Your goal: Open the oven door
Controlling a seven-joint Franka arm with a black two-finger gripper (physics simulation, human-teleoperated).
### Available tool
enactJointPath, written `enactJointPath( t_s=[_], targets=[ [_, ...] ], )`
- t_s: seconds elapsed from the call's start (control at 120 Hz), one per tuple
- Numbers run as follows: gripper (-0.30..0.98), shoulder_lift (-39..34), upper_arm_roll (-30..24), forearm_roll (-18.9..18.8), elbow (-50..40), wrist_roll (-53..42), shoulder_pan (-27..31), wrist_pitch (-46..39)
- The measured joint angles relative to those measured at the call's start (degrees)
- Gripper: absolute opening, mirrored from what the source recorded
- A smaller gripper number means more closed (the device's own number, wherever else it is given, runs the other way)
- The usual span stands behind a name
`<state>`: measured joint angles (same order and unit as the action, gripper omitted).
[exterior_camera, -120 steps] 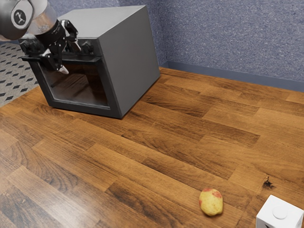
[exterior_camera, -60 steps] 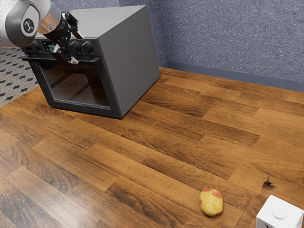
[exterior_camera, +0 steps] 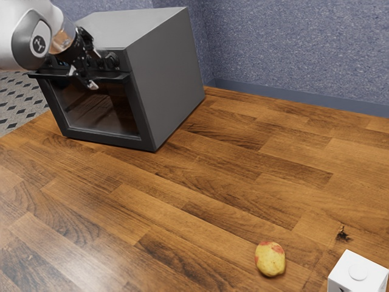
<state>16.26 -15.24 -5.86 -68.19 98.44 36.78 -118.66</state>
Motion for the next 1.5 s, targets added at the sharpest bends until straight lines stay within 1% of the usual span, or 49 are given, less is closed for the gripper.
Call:
enactJointPath(
  t_s=[0.383,0.592,0.783,1.1,1.5],
  targets=[
    [0.69,1.93,-0.05,-0.18,0.49,0.9,4.05,-1.57],
    [0.69,2.21,0.03,-1.53,0.45,-0.94,5.76,-2.38],
    [0.69,4.17,-1.39,-1.99,1.47,-2.12,5.26,-4.57],
    [0.69,5.6,-1.43,-2.21,1.46,-3.38,5.68,-6.77],
    [0.68,8.24,-1.26,-1.94,1.15,-4.22,5.67,-7.53]
  ],
)
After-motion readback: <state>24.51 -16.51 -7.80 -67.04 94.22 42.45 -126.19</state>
